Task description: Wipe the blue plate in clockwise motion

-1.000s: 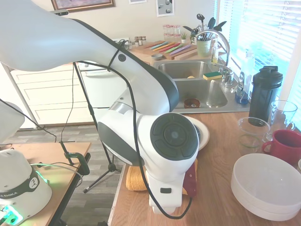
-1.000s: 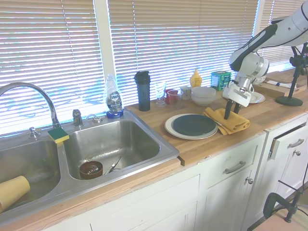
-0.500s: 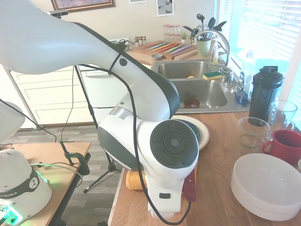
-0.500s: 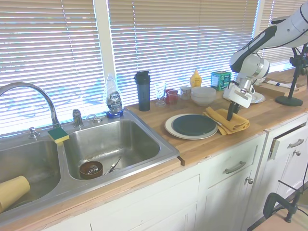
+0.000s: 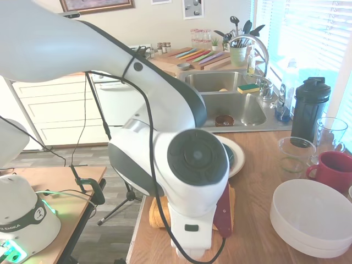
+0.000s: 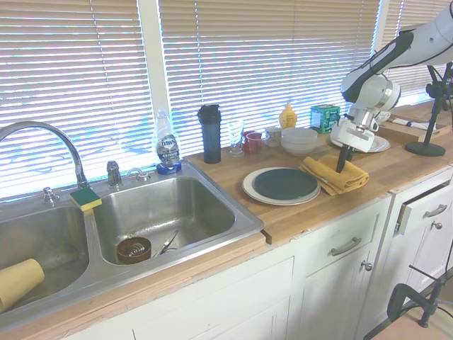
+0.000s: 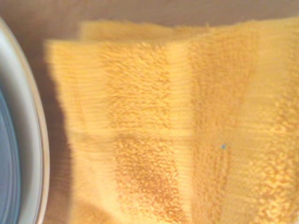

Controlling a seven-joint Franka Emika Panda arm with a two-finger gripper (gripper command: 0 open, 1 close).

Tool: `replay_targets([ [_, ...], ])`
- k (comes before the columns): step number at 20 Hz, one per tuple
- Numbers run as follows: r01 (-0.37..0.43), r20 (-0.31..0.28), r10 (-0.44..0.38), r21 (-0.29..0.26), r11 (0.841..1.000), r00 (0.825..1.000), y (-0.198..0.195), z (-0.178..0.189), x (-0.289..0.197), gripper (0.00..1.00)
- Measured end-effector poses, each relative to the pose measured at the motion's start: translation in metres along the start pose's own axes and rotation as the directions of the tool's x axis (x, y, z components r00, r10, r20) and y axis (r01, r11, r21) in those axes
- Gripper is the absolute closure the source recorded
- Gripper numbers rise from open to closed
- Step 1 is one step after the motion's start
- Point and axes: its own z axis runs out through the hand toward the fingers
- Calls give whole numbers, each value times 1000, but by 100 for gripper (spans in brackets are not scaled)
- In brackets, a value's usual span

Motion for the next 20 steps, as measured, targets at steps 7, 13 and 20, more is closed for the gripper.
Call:
replay_targets([
  [7,27,-128,-32,-38,999,991,-21,-51,-60,100],
  [13,62,-168,-69,-47,997,983,-50,-73,-102,100],
  [20,114,-206,-122,-50,992,971,-95,-115,-164,100],
])
